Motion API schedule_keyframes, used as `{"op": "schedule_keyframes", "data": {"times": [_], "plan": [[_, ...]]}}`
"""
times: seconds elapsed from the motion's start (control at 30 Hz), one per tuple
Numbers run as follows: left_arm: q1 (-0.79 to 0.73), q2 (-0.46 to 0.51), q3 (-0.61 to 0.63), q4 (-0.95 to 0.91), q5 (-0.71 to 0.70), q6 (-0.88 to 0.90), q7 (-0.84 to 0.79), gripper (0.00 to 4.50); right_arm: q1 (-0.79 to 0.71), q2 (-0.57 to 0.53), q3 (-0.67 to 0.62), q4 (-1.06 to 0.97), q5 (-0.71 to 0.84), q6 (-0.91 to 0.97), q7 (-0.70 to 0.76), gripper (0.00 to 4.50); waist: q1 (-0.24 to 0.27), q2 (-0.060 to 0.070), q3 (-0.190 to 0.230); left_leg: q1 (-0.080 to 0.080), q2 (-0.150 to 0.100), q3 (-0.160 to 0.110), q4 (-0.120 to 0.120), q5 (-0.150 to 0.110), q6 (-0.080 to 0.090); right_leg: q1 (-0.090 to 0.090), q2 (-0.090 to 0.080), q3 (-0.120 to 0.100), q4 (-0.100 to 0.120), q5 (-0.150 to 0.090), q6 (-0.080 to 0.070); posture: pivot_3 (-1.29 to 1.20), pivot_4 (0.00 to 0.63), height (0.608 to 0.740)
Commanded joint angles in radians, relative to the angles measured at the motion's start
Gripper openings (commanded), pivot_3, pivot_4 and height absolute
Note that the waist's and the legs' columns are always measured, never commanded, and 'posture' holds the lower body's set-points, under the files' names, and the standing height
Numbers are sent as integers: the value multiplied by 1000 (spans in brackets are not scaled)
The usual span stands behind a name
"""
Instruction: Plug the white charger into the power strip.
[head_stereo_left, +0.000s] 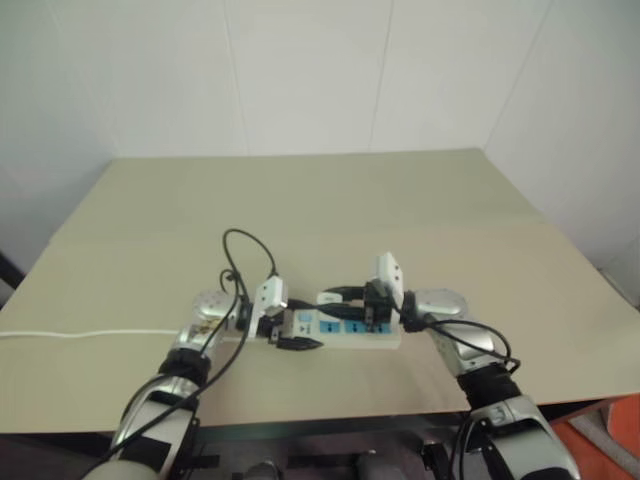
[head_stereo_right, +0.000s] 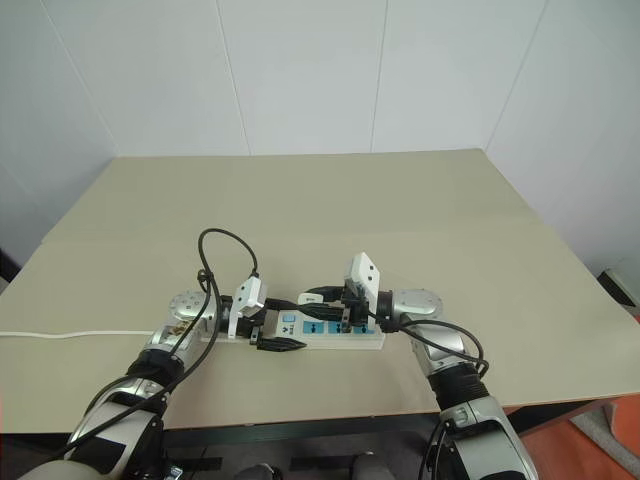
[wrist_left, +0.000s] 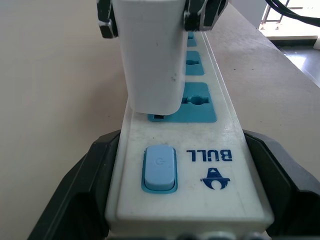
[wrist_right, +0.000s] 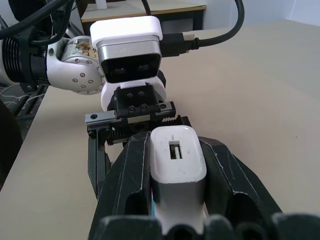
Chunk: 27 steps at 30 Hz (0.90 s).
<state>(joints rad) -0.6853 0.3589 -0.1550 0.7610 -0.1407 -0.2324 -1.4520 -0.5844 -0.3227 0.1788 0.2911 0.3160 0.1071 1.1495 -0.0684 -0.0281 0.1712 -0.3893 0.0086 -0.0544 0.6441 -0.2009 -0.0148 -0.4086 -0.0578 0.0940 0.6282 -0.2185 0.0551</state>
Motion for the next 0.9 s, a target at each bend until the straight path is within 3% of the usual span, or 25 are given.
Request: {"op": "schedule_keyframes", "data": {"times": [0.03,0.43,0.9], "plan": [[18,12,-19,-3,17,11,-8,3300,-27,-4,-21,-1,2,-29,11,1188,0,0,0,0,0,0,0,0,0,0,0,0,0,0,0,0,150,740],[24,22,-19,-11,12,14,-11,3300,-68,-17,-17,85,0,-81,117,1188,0,0,0,0,0,0,0,0,0,0,0,0,0,0,0,0,150,740],[55,51,-17,-66,1,46,1,3300,-17,-4,-20,177,-46,-187,91,1188,-3,0,0,1,1,0,-1,0,0,0,0,0,0,0,0,0,150,740]]}}
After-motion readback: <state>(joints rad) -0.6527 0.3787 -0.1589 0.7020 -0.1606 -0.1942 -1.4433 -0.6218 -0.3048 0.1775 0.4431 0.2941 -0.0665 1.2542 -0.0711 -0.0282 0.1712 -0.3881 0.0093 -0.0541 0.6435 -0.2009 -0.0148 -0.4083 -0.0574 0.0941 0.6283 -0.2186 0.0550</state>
